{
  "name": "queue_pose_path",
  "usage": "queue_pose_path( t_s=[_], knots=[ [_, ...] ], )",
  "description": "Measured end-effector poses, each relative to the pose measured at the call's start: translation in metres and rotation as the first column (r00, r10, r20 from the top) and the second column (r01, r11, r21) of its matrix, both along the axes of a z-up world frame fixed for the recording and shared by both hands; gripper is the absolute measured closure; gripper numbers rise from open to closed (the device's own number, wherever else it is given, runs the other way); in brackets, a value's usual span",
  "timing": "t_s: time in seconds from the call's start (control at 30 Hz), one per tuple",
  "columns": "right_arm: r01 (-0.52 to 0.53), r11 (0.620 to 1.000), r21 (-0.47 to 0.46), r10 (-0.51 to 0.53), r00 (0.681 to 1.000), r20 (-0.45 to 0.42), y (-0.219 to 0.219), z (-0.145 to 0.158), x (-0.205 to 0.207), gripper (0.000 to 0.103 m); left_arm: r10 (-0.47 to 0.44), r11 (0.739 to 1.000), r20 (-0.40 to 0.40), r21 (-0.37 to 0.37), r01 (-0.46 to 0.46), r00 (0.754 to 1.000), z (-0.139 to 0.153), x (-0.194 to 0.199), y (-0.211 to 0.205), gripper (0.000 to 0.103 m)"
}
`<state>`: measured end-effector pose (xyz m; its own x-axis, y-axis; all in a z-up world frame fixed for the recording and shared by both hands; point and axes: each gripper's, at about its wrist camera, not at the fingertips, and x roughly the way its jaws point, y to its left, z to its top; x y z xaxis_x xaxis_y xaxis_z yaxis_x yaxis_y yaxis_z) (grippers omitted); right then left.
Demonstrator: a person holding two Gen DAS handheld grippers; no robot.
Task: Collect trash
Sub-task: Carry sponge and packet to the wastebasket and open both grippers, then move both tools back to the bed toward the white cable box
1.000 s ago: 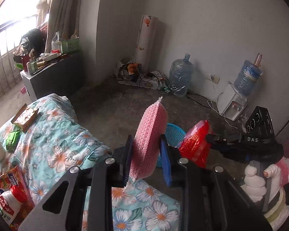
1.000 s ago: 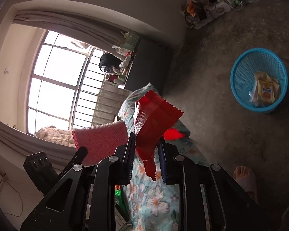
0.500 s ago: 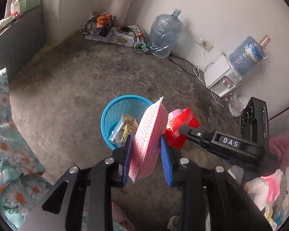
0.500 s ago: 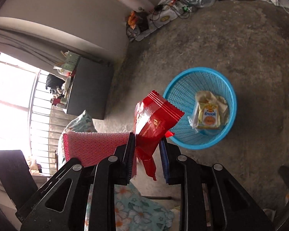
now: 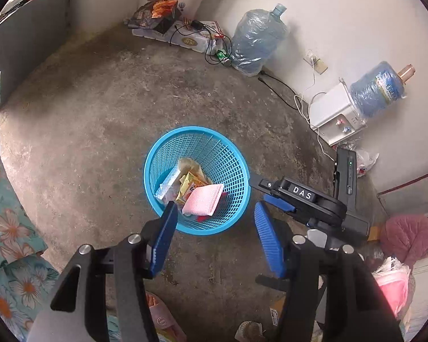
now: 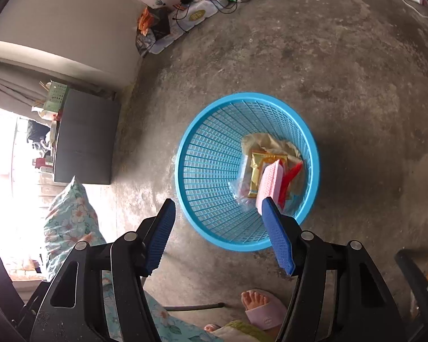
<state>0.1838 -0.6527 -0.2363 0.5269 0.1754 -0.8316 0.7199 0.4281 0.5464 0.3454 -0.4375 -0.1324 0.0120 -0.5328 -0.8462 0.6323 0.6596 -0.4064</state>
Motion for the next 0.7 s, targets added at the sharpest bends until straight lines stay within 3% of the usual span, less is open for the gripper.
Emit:
queue_pose_path(
  t_s=[0.23,0.43,0.53,0.7],
  knots=[
    [-0.072,0.992,-0.106,0.079,0.995,0.069,0.028,0.05,-0.015,0.042,0.02,0.99,0.027,-0.137,-0.016,0.999,0.059,-0.021,0.05,0.046],
    [-0.188,0.961,-0.203,0.215,0.969,0.121,0.065,0.1,-0.012,0.04,0.101,0.97,0.124,-0.233,-0.07,0.987,0.12,-0.056,0.138,0.036],
    [-0.256,0.935,-0.245,0.301,0.938,0.172,0.091,0.13,-0.006,0.039,0.183,0.958,0.195,-0.257,-0.13,0.964,0.143,-0.074,0.189,0.031],
    [-0.405,0.863,-0.303,0.478,0.848,0.229,0.149,0.17,0.001,0.037,0.298,0.935,0.259,-0.271,-0.227,0.919,0.162,-0.106,0.269,0.028]
  ],
)
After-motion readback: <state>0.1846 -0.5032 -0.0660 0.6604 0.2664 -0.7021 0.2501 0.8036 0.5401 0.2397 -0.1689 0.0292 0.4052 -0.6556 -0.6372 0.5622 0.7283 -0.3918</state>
